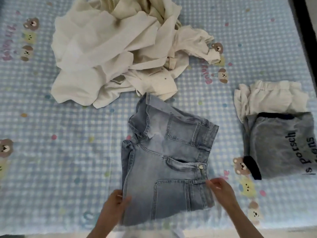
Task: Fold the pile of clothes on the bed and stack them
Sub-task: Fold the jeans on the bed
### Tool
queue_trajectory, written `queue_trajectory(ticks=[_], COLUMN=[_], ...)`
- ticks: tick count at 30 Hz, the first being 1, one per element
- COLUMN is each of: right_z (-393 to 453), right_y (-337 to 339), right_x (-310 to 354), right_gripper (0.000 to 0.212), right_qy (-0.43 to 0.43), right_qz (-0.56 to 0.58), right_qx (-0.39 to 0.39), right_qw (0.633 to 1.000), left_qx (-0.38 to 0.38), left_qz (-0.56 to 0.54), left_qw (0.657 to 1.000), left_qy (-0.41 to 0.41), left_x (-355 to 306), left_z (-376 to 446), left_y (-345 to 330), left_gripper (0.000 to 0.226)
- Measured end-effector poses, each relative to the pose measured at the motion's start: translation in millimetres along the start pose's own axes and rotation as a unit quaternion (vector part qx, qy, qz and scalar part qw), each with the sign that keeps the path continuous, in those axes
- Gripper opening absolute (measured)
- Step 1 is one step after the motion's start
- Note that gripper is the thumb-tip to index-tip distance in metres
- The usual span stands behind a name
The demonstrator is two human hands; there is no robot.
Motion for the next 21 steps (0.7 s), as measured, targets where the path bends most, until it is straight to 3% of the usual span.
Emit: queue_trajectory(ticks=[4,9,12,14,18,21], right_z=[13,7,5,6,21,65], right_y=[-8,-12,9,24,34,57], right_x=[15,-16,4,41,127,162], right_gripper=[0.023,0.020,0.031,0.034,0.038,0.047], right_qy=[0.047,-0.013,0.003,0.075,0.214,0.182], right_qz=[-0.051,-0.061,-0.029,-0.011,-0.084,-0.080], right_qx=[-0.002,0.016,-0.064,-0.140,-0.229,-0.258], right_qw=[0.998,0.998,0.998,0.987,0.946,0.946], left_qx=[-0.036,-0.020,-0.106,-0.153,-0.247,-0.267], left_qz=[0.028,0.081,-0.013,-0.079,0.015,0.027], left_qw=[0.998,0.996,0.994,0.984,0.957,0.941], left_qy=[-0.033,-0.005,-0.012,-0.052,-0.150,-0.206], left_x=[-16,9,-18,-52,-128,-177], left_z=[8,-4,3,16,48,74], left_y=[7,2,24,42,71,84], left_gripper=[0.034,0.034,0.019,0.031,0.054,0.045])
Point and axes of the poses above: each hand's wrist, its own z-axis towards the middle knuckle, its own y-axis out of the back of the hand, x = y × z, the point moved 9 cm from there along z, towards the middle knuckle, and after that the axes turned 3 degrees about z, right-handed, at the moved point
